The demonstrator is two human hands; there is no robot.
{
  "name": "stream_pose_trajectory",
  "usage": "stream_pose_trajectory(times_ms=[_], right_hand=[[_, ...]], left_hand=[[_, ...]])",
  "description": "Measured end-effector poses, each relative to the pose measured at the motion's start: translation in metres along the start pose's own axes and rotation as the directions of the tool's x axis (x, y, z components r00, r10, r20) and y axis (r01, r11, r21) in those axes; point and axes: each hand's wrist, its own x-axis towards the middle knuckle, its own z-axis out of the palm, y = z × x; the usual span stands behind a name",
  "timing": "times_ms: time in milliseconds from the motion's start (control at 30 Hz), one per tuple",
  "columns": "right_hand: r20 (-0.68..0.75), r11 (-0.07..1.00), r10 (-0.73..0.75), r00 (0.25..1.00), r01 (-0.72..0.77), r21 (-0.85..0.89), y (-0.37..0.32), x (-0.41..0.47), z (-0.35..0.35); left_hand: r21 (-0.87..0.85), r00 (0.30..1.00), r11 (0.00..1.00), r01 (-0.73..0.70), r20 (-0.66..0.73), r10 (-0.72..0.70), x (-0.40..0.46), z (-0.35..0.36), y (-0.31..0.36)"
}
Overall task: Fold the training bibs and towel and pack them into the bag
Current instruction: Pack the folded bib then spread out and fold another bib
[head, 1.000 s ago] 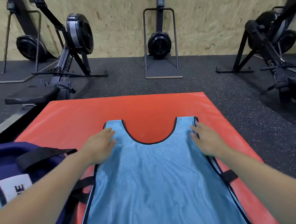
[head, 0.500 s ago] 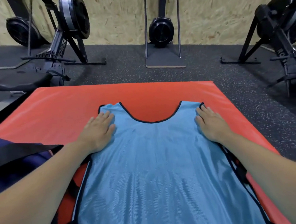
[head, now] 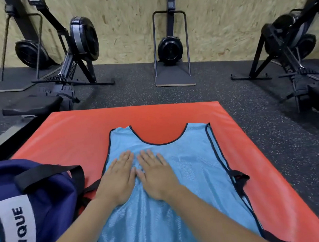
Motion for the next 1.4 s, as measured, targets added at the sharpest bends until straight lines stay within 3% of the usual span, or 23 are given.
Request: stream_pose_trajectory(times_ms=[267,400,500,600,633,733,933,1033,1133,1200,1400], right_hand=[[-0.057,0.93,0.36,0.931,-0.363,-0.051,0.131,-0.052,-0.035],[-0.122,0.873,0.465,0.877,-0.477,-0.105,0.145,-0.064,-0.046],[-0.169,0.933,0.347,0.922,-0.357,-0.033,0.084,-0.041,-0.032],[-0.085,0.995,0.099,0.991,-0.098,0.023,0.003,-0.031,-0.001],[-0.046,0.997,0.073,0.996,-0.072,0.012,-0.008,-0.033,0.004],[-0.077,0.982,0.18,0.981,-0.184,-0.046,0.029,-0.051,0.001],[-0.133,0.861,0.475,0.87,-0.49,-0.137,0.145,-0.105,-0.042],[-0.227,0.908,0.384,0.895,-0.411,-0.084,0.105,-0.088,-0.034],[-0.121,0.983,0.181,0.976,-0.176,0.049,0.016,-0.064,-0.005],[-0.071,0.995,0.098,0.993,-0.096,0.035,-0.017,-0.061,0.005],[-0.111,0.938,0.339,0.934,-0.345,-0.038,0.093,-0.109,-0.021]], left_hand=[[0.01,1.0,1.0,0.012,-0.008,-0.012,0.001,-0.002,0.002],[0.024,1.0,1.0,-0.001,-0.008,0.001,0.001,0.0,0.002],[0.041,1.0,0.999,-0.002,-0.005,0.002,0.001,0.0,0.003],[0.03,1.0,1.0,0.006,-0.012,-0.005,0.001,0.001,0.001],[0.026,1.0,1.0,0.005,-0.01,-0.004,0.002,0.002,0.001],[0.024,1.0,1.0,0.003,-0.005,-0.003,0.002,0.001,0.0],[0.018,1.0,1.0,0.005,-0.015,-0.005,-0.001,-0.001,0.004],[0.04,1.0,0.999,0.01,-0.004,-0.01,-0.001,-0.002,0.005],[0.033,1.0,0.999,0.006,-0.014,-0.006,0.0,0.0,0.003],[0.017,1.0,1.0,0.009,-0.014,-0.009,0.001,0.001,0.001],[0.029,1.0,1.0,0.003,-0.009,-0.002,0.001,0.001,0.001]])
